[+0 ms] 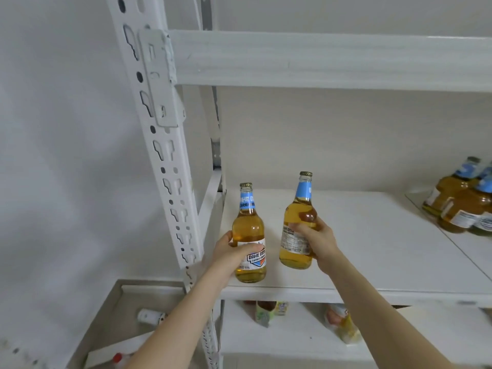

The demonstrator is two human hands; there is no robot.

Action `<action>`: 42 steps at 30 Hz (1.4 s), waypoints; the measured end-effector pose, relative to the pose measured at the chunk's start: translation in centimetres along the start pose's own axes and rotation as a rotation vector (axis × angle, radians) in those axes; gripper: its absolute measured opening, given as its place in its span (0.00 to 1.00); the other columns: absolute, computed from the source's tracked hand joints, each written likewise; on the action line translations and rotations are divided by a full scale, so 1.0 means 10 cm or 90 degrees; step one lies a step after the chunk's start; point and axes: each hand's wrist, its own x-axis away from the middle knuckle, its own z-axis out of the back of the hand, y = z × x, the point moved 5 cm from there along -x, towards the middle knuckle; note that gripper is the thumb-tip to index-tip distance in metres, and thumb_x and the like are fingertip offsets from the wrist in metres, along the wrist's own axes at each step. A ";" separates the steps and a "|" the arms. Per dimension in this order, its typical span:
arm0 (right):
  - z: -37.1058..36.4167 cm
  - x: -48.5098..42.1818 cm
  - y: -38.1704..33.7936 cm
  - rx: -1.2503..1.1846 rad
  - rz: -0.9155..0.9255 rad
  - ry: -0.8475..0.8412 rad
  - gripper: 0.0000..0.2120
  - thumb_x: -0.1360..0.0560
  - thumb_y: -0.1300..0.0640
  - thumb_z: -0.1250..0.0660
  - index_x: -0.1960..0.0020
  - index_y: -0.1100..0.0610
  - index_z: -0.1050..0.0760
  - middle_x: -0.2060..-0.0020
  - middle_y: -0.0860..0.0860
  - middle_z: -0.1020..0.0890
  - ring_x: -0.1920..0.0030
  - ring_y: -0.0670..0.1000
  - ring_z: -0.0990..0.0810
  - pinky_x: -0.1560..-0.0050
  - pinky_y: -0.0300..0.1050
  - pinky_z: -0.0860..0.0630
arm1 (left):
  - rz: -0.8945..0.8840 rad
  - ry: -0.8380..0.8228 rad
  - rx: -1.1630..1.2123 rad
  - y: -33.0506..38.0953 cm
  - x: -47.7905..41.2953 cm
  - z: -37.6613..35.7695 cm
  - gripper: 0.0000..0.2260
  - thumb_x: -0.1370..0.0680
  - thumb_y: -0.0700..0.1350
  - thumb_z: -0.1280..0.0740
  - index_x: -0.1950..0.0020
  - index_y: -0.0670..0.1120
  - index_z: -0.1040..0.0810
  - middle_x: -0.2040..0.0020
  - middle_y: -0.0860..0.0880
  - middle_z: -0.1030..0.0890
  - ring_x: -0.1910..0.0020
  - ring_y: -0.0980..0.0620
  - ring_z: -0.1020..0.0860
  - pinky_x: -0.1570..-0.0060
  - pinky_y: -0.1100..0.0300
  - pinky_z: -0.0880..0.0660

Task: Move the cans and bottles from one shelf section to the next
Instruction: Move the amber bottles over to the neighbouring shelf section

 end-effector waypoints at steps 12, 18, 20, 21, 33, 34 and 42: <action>0.53 0.65 0.18 -0.022 -0.033 0.051 0.21 0.33 0.58 0.22 0.43 0.48 0.23 0.52 0.50 0.15 0.56 0.50 0.14 0.62 0.46 0.20 | -0.032 -0.010 -0.027 -0.05 0.55 -0.32 0.23 0.36 0.45 0.19 0.44 0.52 0.21 0.51 0.50 0.13 0.54 0.49 0.14 0.53 0.51 0.17; 0.99 0.94 0.17 -0.038 -0.028 0.037 0.18 0.31 0.58 0.23 0.44 0.49 0.22 0.53 0.51 0.14 0.61 0.48 0.14 0.68 0.42 0.20 | -0.045 0.014 -0.008 -0.14 0.84 -0.65 0.23 0.36 0.47 0.19 0.43 0.51 0.20 0.53 0.50 0.13 0.53 0.48 0.14 0.53 0.49 0.18; 1.22 1.04 0.16 -0.041 -0.027 0.029 0.18 0.31 0.58 0.23 0.44 0.50 0.22 0.56 0.51 0.14 0.62 0.49 0.14 0.69 0.42 0.20 | -0.047 0.016 0.010 -0.21 0.96 -0.81 0.24 0.38 0.47 0.19 0.44 0.51 0.20 0.54 0.51 0.13 0.55 0.48 0.14 0.56 0.51 0.18; 1.35 1.09 0.16 -0.042 -0.029 0.025 0.18 0.31 0.59 0.23 0.43 0.50 0.23 0.57 0.51 0.13 0.61 0.50 0.13 0.69 0.42 0.20 | -0.046 0.018 0.017 -0.25 1.02 -0.90 0.25 0.39 0.47 0.19 0.44 0.50 0.20 0.54 0.50 0.13 0.55 0.48 0.14 0.55 0.50 0.18; 3.01 1.54 0.24 0.013 -0.065 0.060 0.21 0.31 0.56 0.23 0.41 0.50 0.24 0.49 0.52 0.17 0.49 0.54 0.17 0.55 0.51 0.20 | -0.019 0.014 0.022 -0.60 1.49 -2.24 0.22 0.35 0.45 0.19 0.43 0.51 0.21 0.52 0.48 0.13 0.53 0.46 0.14 0.54 0.48 0.18; 3.11 1.55 0.24 0.010 -0.065 0.063 0.20 0.31 0.56 0.23 0.41 0.49 0.24 0.49 0.52 0.17 0.50 0.53 0.17 0.59 0.48 0.21 | -0.021 0.009 0.021 -0.59 1.49 -2.35 0.22 0.35 0.45 0.19 0.43 0.51 0.21 0.53 0.49 0.13 0.56 0.48 0.14 0.58 0.51 0.18; 3.75 1.32 0.19 -0.016 -0.063 0.086 0.21 0.31 0.57 0.23 0.41 0.50 0.24 0.49 0.53 0.16 0.49 0.55 0.16 0.55 0.51 0.20 | -0.034 -0.030 -0.039 -0.46 1.21 -3.20 0.23 0.37 0.45 0.18 0.45 0.50 0.20 0.54 0.49 0.13 0.56 0.49 0.14 0.58 0.54 0.19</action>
